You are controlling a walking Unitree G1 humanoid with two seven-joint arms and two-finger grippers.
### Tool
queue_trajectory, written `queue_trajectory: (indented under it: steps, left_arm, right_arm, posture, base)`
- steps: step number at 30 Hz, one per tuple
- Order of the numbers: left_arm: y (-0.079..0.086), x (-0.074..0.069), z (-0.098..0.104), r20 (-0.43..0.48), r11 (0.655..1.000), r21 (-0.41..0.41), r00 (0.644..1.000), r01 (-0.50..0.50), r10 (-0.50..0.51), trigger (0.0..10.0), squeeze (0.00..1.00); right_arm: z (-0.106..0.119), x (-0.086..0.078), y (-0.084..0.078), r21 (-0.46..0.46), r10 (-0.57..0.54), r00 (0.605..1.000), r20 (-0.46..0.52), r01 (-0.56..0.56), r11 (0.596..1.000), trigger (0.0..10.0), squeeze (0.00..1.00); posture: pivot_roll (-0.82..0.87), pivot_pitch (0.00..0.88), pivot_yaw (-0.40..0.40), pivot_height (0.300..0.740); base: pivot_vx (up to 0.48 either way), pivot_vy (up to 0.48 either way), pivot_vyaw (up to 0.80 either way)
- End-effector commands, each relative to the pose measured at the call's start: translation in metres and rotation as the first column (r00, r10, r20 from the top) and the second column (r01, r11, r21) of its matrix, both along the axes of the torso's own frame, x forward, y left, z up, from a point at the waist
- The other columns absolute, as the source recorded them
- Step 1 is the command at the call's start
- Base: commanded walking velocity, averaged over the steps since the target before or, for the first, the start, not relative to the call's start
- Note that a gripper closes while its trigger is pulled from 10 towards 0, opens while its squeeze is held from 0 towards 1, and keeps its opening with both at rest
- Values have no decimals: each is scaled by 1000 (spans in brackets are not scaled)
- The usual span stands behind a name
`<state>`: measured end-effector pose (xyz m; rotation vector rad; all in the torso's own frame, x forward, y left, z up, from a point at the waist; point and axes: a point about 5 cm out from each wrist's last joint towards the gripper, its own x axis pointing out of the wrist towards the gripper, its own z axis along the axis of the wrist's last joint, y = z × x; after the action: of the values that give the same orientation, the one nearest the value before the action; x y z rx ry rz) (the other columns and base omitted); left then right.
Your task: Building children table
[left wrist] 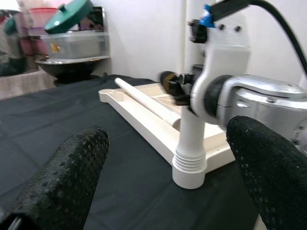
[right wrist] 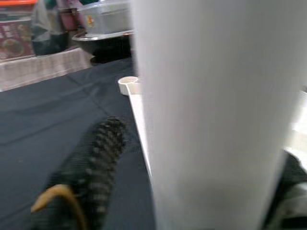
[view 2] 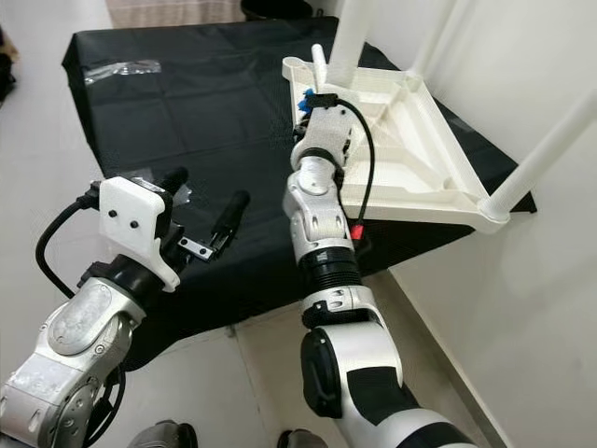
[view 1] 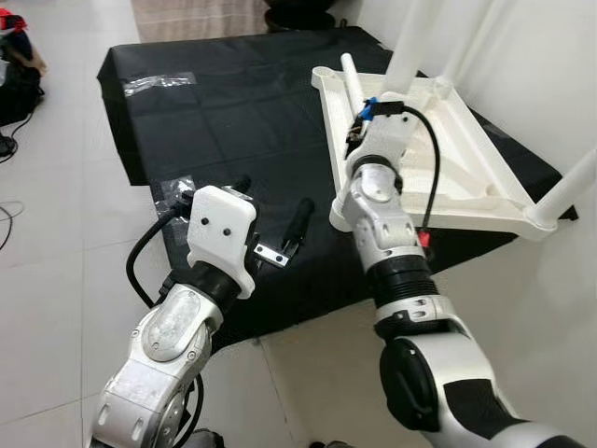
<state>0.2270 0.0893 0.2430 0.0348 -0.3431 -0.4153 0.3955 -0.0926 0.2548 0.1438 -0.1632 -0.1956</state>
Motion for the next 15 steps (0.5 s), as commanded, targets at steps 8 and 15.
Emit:
queue_trajectory:
  steps: [8,15]
  left_arm:
    - [-3,-2,-4,-14,1000,-1,1000,18,-18,10000,0]
    - [-5,-4,-13,-50,999,3,998,49,-49,10000,0]
  right_arm:
    - [31,5,-32,-75,129,989,71,-124,989,10000,0]
    - [30,10,-63,-87,554,832,-3,-553,829,10000,0]
  posture:
    - [80,115,-108,740]
    - [73,113,-103,740]
  base:
    - [0,0,0]
    - [0,0,0]
